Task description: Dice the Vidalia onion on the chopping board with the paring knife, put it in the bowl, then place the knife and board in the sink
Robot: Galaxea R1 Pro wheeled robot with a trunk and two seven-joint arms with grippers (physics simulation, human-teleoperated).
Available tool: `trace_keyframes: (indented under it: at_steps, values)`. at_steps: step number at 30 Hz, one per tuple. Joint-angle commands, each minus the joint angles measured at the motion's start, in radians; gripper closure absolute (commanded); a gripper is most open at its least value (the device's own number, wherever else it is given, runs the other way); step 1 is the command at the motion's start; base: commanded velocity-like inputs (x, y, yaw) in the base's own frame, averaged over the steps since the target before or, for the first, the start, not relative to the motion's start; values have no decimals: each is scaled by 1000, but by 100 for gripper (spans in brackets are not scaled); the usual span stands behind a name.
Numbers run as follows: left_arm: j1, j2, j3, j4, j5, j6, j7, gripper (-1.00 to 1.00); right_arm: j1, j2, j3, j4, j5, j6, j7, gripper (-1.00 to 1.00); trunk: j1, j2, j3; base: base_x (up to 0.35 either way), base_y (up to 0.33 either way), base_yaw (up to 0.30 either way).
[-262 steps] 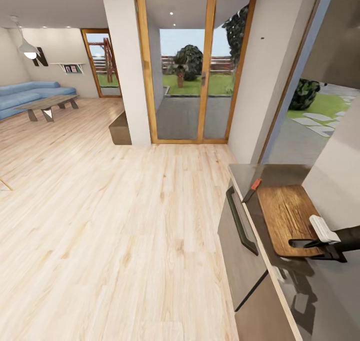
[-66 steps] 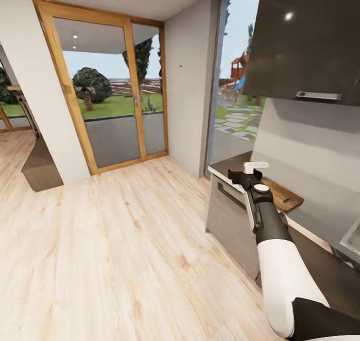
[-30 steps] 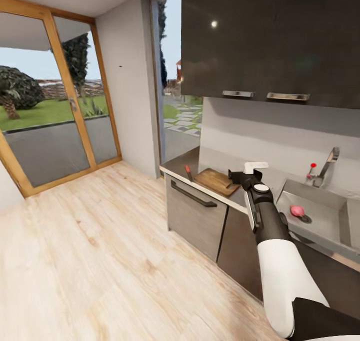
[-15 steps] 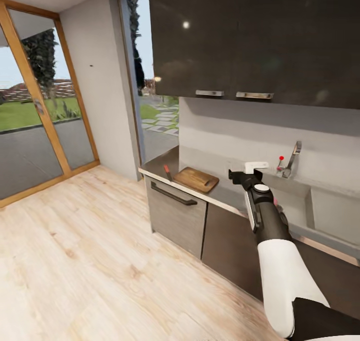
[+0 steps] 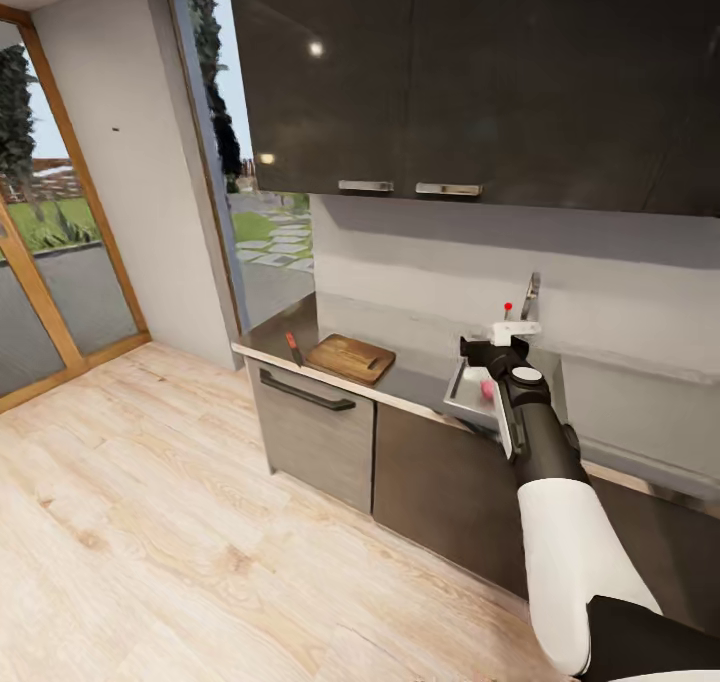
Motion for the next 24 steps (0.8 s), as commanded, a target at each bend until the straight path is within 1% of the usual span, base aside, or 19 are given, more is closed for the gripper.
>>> trace_keyframes:
  at_steps: [1,7,24]
  values:
    - [0,0,0,-2,2,-1,0,-100,-1,-3,-2,-1,10,4,6,-100,1,-2,-2,0,0,-283]
    - [0,-1,0,-2,2,-1,0,-100,-1,-10,-1,-1,10,4,6,-100,1,-2,-2,0,0,-283]
    - [0,-1,0,-2,2,-1,0,-100,-1,-12,-2,-14,10,4,6,-100,1,-2,-2,0,0,-283]
